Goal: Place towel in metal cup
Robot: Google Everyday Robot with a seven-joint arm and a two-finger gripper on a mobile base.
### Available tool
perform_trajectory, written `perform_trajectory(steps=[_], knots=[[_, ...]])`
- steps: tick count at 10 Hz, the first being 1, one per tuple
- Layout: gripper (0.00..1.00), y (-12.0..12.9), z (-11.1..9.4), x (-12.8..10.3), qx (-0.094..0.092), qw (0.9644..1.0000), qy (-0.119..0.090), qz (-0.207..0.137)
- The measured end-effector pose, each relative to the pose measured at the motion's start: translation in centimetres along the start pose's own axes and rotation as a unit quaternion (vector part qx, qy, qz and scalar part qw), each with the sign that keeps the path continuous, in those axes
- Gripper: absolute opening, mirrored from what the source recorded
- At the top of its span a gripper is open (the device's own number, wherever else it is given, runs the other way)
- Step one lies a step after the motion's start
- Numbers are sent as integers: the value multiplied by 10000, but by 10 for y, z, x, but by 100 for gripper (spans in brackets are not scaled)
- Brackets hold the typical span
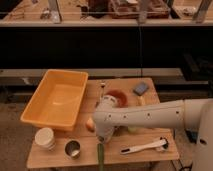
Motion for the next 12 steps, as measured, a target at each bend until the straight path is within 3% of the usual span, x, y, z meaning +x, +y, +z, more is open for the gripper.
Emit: perform_trajectory(steps=[4,6,8,9,10,12], knots=[[20,-23,-56,2,478,9988,-42,36],[20,-37,-92,-4,948,9951,-275,-19],[20,-52,-121,-15,1480,9849,-890,-139],[20,-61,-129,-23,1661,9774,-1284,-259],[20,-72,-138,-38,1834,9675,-1680,-449],[20,-80,-150,-64,1897,9550,-2119,-839]])
